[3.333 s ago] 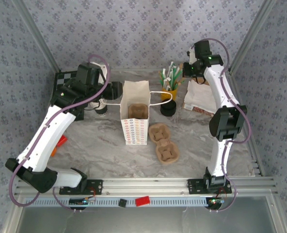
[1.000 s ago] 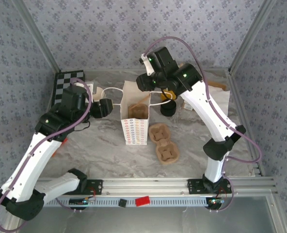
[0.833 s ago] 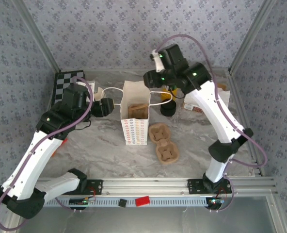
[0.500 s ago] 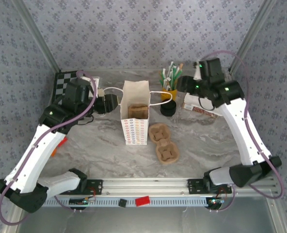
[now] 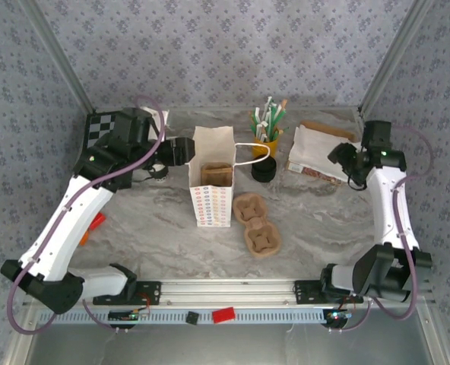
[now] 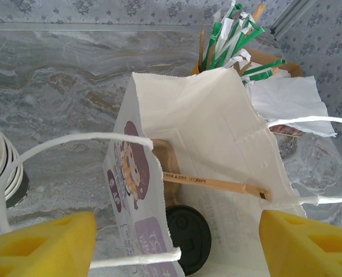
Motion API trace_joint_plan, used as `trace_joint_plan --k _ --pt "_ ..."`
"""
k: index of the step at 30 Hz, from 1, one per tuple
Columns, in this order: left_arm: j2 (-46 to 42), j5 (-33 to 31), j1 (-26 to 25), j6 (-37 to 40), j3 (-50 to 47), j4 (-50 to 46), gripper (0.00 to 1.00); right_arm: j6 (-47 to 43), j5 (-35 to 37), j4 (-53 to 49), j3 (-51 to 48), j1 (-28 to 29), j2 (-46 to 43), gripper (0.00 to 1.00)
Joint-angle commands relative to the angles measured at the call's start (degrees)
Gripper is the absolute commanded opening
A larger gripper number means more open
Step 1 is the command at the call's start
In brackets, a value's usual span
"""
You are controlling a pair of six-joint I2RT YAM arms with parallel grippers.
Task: Pack the takeout coffee
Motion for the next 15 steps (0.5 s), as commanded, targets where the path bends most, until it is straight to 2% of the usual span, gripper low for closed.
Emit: trace_joint_plan --k 1,9,15 --pt "1.1 1.9 -0.3 1.6 2.0 0.4 0.74 -1.0 -2.8 3.0 -1.8 -4.7 1.9 0.75" --pt "4.3 3.5 -0.6 1.9 3.5 1.0 0.75 -4.4 -6.0 5.5 -5.3 -12.4 8.3 0.73" --pt "5.4 3.6 -0.7 1.6 2.8 2.1 0.75 -4.6 -7.5 9.4 -5.8 -12.6 13.9 0.67"
